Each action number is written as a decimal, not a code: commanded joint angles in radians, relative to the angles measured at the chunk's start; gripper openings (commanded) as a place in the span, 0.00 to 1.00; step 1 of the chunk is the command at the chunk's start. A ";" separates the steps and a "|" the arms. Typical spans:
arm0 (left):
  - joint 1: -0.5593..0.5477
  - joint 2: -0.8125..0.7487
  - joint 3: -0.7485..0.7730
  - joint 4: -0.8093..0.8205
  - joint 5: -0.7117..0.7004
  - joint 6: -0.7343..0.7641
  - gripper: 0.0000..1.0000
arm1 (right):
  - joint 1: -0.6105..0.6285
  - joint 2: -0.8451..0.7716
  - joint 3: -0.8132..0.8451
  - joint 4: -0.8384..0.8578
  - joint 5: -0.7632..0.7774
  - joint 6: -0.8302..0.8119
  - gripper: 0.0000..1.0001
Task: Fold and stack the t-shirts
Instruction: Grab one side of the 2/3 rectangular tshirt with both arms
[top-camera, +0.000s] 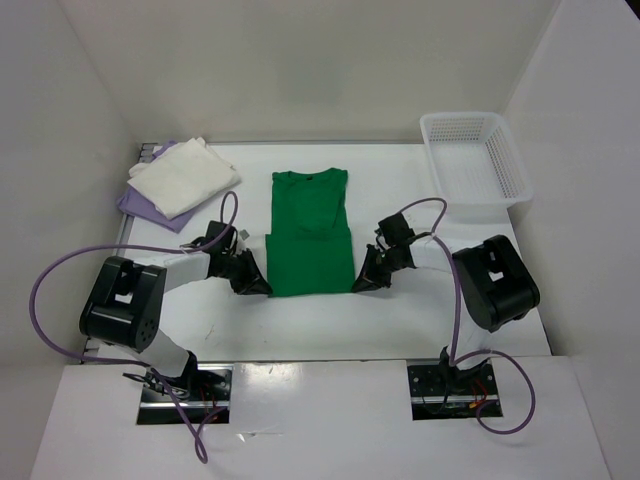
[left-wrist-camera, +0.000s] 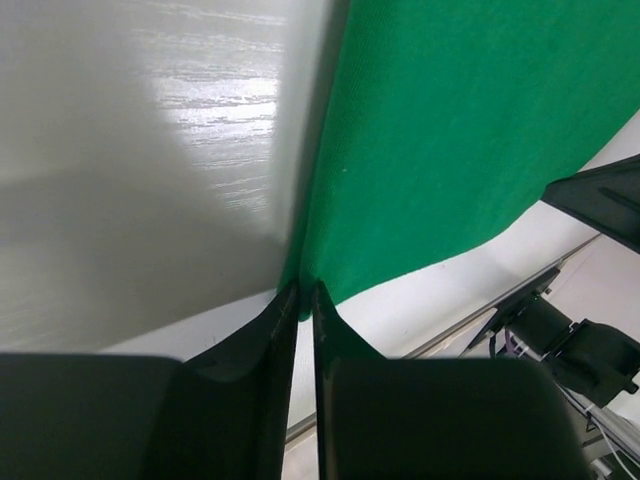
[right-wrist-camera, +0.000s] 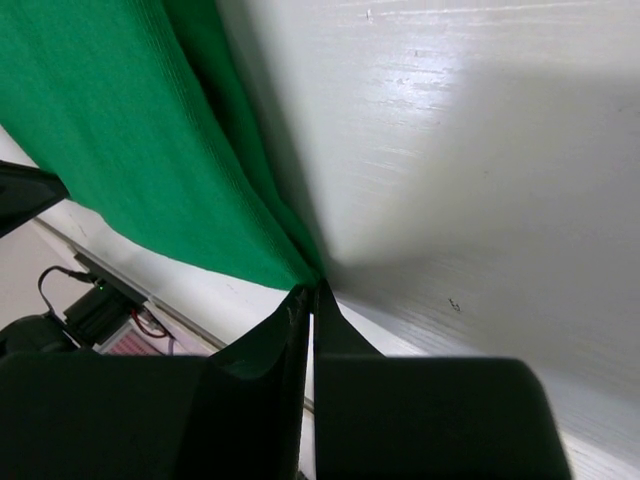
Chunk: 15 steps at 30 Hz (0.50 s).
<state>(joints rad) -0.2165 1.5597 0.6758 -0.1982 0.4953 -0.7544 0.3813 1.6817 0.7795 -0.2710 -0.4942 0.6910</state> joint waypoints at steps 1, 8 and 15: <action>-0.006 -0.015 -0.010 -0.015 0.012 0.032 0.18 | -0.004 -0.039 0.017 0.016 0.048 -0.008 0.03; -0.006 -0.015 -0.010 -0.024 -0.015 0.032 0.50 | -0.004 -0.048 0.006 0.016 0.048 -0.008 0.01; -0.015 -0.004 -0.010 -0.015 -0.006 0.032 0.34 | -0.004 -0.048 0.006 0.016 0.048 -0.008 0.01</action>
<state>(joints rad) -0.2237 1.5517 0.6739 -0.2092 0.5014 -0.7387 0.3813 1.6703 0.7795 -0.2718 -0.4706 0.6907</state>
